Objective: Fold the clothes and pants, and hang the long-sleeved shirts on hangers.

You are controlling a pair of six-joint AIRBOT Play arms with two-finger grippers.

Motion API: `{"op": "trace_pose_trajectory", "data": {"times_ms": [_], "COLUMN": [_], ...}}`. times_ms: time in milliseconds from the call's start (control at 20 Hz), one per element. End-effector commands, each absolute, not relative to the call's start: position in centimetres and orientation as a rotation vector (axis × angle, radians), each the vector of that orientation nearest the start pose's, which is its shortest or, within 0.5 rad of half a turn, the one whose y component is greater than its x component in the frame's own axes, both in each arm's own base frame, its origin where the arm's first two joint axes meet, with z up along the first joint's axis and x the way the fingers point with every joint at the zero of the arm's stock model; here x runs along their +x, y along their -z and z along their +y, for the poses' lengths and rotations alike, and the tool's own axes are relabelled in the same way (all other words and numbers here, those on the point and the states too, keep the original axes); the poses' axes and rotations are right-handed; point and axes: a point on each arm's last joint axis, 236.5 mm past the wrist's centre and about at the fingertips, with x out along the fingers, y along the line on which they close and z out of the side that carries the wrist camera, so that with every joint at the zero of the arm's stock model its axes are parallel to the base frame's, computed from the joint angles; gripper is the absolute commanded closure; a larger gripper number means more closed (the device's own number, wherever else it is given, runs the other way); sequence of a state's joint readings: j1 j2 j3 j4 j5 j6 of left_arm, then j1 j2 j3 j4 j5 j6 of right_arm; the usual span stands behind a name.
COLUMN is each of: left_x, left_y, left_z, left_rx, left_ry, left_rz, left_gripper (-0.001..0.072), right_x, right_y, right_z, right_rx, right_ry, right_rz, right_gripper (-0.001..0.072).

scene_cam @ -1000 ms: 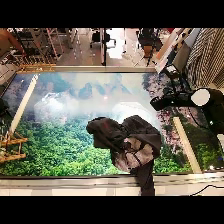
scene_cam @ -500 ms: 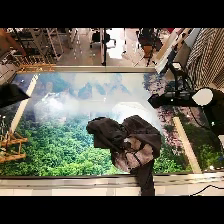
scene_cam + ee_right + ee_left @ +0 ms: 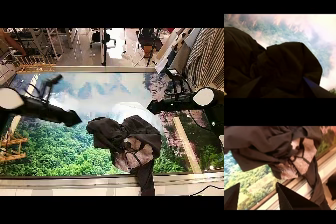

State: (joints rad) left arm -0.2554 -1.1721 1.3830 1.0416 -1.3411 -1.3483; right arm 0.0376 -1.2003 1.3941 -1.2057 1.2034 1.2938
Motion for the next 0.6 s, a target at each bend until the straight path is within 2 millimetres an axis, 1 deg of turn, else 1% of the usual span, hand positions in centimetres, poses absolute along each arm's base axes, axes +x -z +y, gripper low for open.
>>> {"op": "trace_pose_trajectory", "data": {"times_ms": [0, 100, 150, 200, 250, 300, 350, 400, 450, 550], "left_x": [33.3, 33.9, 34.2, 34.2, 34.6, 35.4, 35.5, 35.5, 35.3, 34.8], "left_y": [-12.2, -11.0, -10.3, -9.6, -8.9, -8.4, -7.5, -6.0, -4.3, -1.1], "left_z": [-25.3, -27.5, -28.4, -29.1, -29.9, -30.7, -31.3, -31.6, -31.6, -31.8], "left_rx": [0.062, 0.144, 0.163, 0.163, 0.163, 0.152, 0.124, 0.057, 0.03, 0.028], "left_ry": [0.846, 0.887, 0.894, 0.896, 0.895, 0.883, 0.873, 0.843, 0.825, 0.827], "left_rz": [0.954, 0.839, 0.807, 0.804, 0.798, 0.779, 0.803, 0.872, 0.937, 1.039], "left_gripper": [0.02, 0.0244, 0.0243, 0.0242, 0.0242, 0.0242, 0.0243, 0.024, 0.0224, 0.0209], "right_x": [41.4, 42.1, 41.8, 41.4, 41.1, 40.7, 40.1, 39.4, 38.2, 35.6], "right_y": [-14.3, -14.8, -14.6, -14.4, -14.1, -13.8, -13.1, -12.1, -10.7, -8.3], "right_z": [9.5, 9.5, 9.5, 9.7, 9.7, 9.7, 9.4, 8.6, 8.0, 8.2], "right_rx": [0.032, 0.037, 0.041, 0.05, 0.073, 0.08, 0.092, 0.102, 0.113, 0.142], "right_ry": [-0.409, -0.4, -0.403, -0.407, -0.399, -0.396, -0.377, -0.34, -0.325, -0.366], "right_rz": [0.929, 0.894, 0.91, 0.93, 0.953, 0.977, 1.02, 1.085, 1.169, 1.34], "right_gripper": [0.0133, 0.0133, 0.0133, 0.0157, 0.0244, 0.0313, 0.0308, 0.0282, 0.0182, 0.0167]}}
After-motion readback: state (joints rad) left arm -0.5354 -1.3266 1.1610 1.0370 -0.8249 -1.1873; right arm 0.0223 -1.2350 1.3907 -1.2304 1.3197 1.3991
